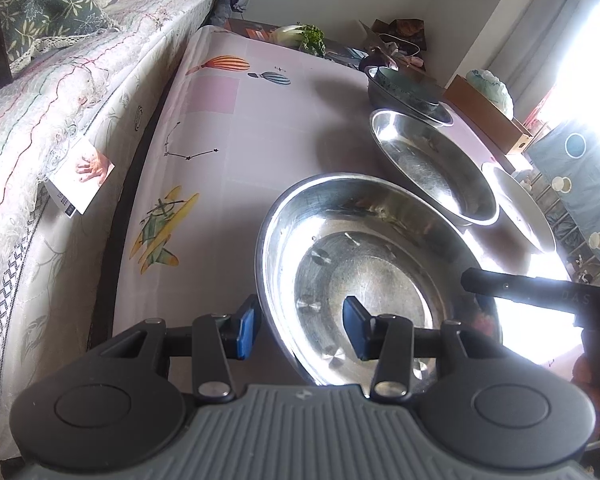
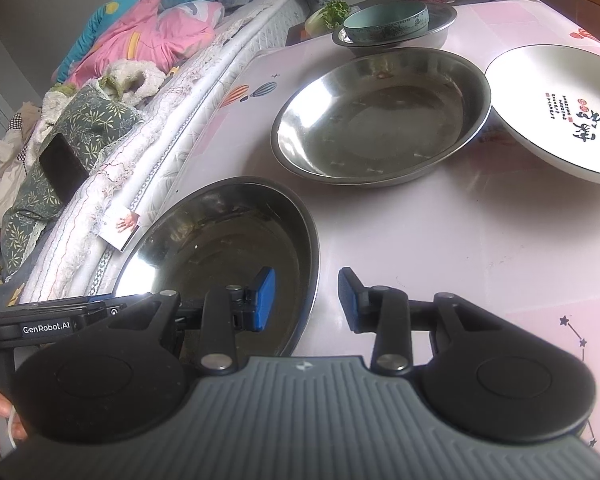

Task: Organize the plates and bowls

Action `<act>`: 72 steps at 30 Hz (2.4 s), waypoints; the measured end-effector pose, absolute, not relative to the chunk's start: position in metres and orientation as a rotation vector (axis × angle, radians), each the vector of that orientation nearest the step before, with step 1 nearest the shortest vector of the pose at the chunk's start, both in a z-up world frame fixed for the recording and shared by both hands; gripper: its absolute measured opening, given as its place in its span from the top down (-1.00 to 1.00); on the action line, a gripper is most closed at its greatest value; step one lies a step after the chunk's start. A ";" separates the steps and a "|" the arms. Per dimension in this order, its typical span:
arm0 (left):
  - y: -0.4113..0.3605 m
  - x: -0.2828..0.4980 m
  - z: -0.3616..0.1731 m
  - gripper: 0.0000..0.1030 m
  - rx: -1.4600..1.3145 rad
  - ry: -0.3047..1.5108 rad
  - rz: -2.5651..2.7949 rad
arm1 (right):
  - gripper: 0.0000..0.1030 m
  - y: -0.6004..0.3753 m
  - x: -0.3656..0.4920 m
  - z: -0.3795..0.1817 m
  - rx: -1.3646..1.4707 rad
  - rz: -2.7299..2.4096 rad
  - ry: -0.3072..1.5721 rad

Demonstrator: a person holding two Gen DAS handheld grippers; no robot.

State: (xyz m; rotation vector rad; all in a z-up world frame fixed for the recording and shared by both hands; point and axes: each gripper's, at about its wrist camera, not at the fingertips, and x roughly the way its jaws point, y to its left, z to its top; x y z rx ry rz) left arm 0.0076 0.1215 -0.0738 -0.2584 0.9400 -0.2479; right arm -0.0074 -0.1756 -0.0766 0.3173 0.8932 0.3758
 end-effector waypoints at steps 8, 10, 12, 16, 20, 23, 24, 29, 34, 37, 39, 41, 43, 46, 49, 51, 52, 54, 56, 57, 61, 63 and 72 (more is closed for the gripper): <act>0.121 0.009 -0.074 0.31 -0.261 0.933 -0.240 | 0.49 -0.169 -0.007 -0.079 0.316 0.398 0.900; 0.123 0.009 -0.074 0.36 -0.266 0.933 -0.236 | 0.51 -0.168 -0.007 -0.080 0.309 0.395 0.899; 0.124 0.008 -0.074 0.40 -0.269 0.933 -0.234 | 0.52 -0.168 -0.006 -0.080 0.314 0.396 0.901; 0.126 0.007 -0.073 0.40 -0.270 0.930 -0.224 | 0.53 -0.168 -0.005 -0.079 0.322 0.406 0.902; 0.131 0.006 -0.070 0.40 -0.273 0.926 -0.214 | 0.53 -0.163 -0.002 -0.079 0.320 0.416 0.902; 0.133 0.004 -0.069 0.40 -0.274 0.922 -0.205 | 0.53 -0.160 -0.001 -0.079 0.314 0.425 0.904; 0.135 0.004 -0.069 0.40 -0.274 0.923 -0.201 | 0.53 -0.158 -0.001 -0.079 0.313 0.427 0.904; 0.137 0.004 -0.071 0.39 -0.275 0.939 -0.197 | 0.53 -0.156 -0.002 -0.081 0.305 0.431 0.907; 0.133 0.008 -0.071 0.31 -0.251 0.948 -0.193 | 0.53 -0.156 -0.002 -0.081 0.305 0.432 0.907; 0.130 0.010 -0.071 0.27 -0.239 0.948 -0.189 | 0.53 -0.155 -0.002 -0.081 0.306 0.432 0.907; 0.130 0.011 -0.071 0.27 -0.235 0.949 -0.187 | 0.53 -0.155 -0.002 -0.081 0.306 0.433 0.908; 0.130 0.012 -0.071 0.27 -0.233 0.949 -0.184 | 0.53 -0.154 -0.002 -0.080 0.305 0.433 0.909; 0.129 0.013 -0.071 0.26 -0.229 0.950 -0.183 | 0.53 -0.154 -0.002 -0.081 0.307 0.433 0.909; 0.128 0.013 -0.071 0.25 -0.224 0.951 -0.181 | 0.53 -0.154 -0.002 -0.081 0.306 0.434 0.909; 0.128 0.013 -0.071 0.25 -0.224 0.951 -0.181 | 0.53 -0.153 -0.002 -0.081 0.306 0.434 0.909; 0.127 0.014 -0.071 0.25 -0.223 0.952 -0.180 | 0.53 -0.154 -0.002 -0.081 0.308 0.434 0.909; 0.128 0.014 -0.071 0.25 -0.223 0.952 -0.180 | 0.53 -0.154 -0.002 -0.081 0.308 0.434 0.910; 0.127 0.014 -0.071 0.21 -0.222 0.953 -0.181 | 0.53 -0.153 -0.002 -0.081 0.308 0.435 0.910; 0.127 0.015 -0.071 0.18 -0.219 0.953 -0.183 | 0.53 -0.153 -0.002 -0.082 0.309 0.434 0.911; 0.126 0.015 -0.071 0.18 -0.215 0.953 -0.181 | 0.53 -0.152 -0.003 -0.082 0.309 0.434 0.911; 0.125 0.015 -0.071 0.18 -0.212 0.954 -0.180 | 0.53 -0.151 -0.003 -0.083 0.313 0.435 0.912; 0.125 0.015 -0.071 0.18 -0.211 0.954 -0.180 | 0.53 -0.152 -0.003 -0.083 0.313 0.436 0.912; 0.121 0.014 -0.070 0.17 -0.200 0.963 -0.187 | 0.53 -0.155 -0.001 -0.086 0.318 0.432 0.919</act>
